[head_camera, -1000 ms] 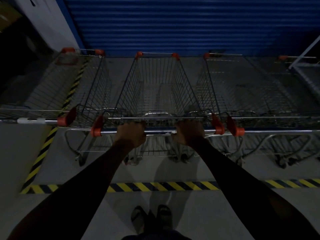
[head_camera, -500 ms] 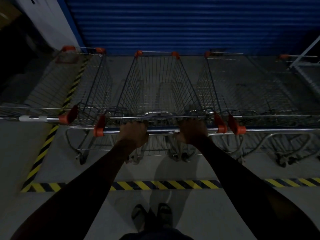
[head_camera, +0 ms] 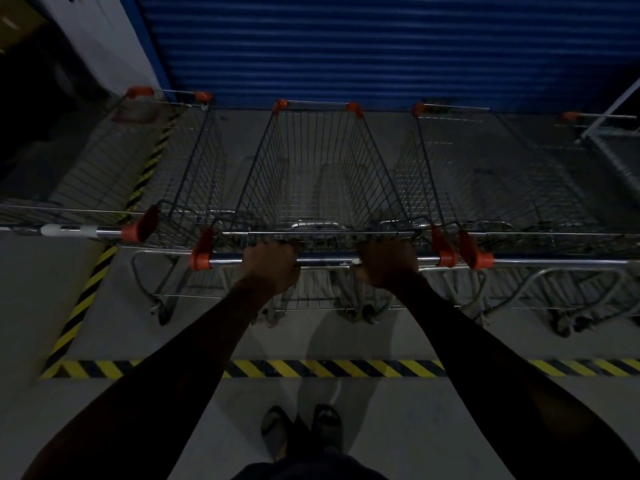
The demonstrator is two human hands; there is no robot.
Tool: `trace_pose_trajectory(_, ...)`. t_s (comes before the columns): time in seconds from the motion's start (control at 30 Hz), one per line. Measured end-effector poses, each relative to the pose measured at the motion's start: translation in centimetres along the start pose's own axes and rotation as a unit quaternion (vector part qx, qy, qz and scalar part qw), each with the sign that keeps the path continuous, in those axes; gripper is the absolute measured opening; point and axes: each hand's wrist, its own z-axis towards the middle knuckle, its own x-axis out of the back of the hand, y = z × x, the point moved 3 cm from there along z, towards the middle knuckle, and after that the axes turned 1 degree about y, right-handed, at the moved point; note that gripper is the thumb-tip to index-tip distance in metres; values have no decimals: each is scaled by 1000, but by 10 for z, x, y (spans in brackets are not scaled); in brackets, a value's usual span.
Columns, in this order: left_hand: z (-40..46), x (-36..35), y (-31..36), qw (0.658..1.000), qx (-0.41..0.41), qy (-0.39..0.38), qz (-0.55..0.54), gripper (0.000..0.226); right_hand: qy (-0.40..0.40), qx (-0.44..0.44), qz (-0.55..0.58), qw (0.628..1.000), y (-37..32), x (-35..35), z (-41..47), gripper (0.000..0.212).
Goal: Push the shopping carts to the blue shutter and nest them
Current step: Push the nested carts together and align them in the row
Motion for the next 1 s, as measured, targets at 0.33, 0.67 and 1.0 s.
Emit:
trace_pose_trajectory(0.33, 0, -1, 0, 1000, -3, 7, -8, 38, 22, 1, 18, 1000, -2, 2, -3, 58)
trace_pose_trajectory(0.67, -2, -5, 3, 1000, -5, 23, -5, 36, 24, 12, -3, 1000, 5, -7, -3, 41)
trace_pose_trajectory(1.0, -5, -6, 5, 999, -8, 27, -15, 35, 31, 4, -3, 1000, 8, -10, -7, 41)
